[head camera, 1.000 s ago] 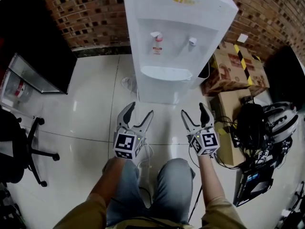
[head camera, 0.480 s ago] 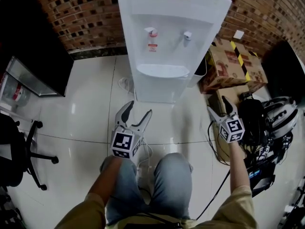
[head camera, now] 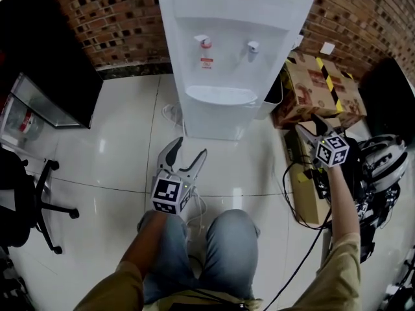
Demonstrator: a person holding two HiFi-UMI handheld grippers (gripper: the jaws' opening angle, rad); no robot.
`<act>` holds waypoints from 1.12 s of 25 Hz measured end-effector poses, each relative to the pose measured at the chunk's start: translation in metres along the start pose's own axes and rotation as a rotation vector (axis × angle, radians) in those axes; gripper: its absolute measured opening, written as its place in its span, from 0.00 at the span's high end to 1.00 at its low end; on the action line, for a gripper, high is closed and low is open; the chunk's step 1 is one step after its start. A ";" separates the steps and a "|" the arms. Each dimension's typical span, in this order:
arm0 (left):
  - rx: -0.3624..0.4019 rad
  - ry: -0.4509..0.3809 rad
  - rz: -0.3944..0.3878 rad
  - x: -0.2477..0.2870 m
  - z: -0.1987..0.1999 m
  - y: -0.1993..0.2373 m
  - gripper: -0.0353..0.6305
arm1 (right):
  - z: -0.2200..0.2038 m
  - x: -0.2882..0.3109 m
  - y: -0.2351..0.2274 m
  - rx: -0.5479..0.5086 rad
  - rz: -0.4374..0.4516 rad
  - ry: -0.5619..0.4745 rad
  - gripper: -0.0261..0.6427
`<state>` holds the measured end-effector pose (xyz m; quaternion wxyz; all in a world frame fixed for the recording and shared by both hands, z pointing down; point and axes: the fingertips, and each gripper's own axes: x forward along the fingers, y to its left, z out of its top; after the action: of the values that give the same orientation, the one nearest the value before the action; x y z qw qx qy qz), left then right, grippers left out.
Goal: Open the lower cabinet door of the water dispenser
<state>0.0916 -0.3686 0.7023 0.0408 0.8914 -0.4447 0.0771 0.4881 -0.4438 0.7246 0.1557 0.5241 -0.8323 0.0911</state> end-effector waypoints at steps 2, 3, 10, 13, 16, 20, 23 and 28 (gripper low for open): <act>0.002 0.004 0.007 -0.001 0.000 0.000 0.49 | -0.002 0.019 0.006 0.007 0.039 0.003 0.40; 0.004 0.007 0.011 -0.002 -0.001 0.001 0.49 | -0.004 0.028 0.009 0.002 0.059 0.010 0.40; 0.025 0.027 0.030 -0.008 0.003 0.006 0.49 | -0.023 0.083 0.030 -0.008 0.173 0.058 0.40; 0.029 0.031 0.046 -0.011 0.000 0.010 0.49 | -0.032 0.103 0.043 -0.009 0.207 0.072 0.40; 0.029 0.039 0.062 -0.015 -0.004 0.015 0.49 | -0.033 0.122 0.062 -0.008 0.251 0.070 0.40; 0.033 0.044 0.080 -0.020 -0.005 0.019 0.49 | -0.030 0.143 0.084 -0.013 0.301 0.064 0.40; 0.040 0.043 0.085 -0.021 -0.002 0.020 0.49 | -0.022 0.163 0.097 -0.018 0.320 0.054 0.40; 0.033 0.046 0.105 -0.028 -0.003 0.026 0.49 | -0.013 0.185 0.104 -0.077 0.288 0.052 0.42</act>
<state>0.0539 -0.3623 0.7006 0.0321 0.8654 -0.4885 0.1068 0.3223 -0.5508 0.8032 0.1826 0.3905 -0.8974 0.0943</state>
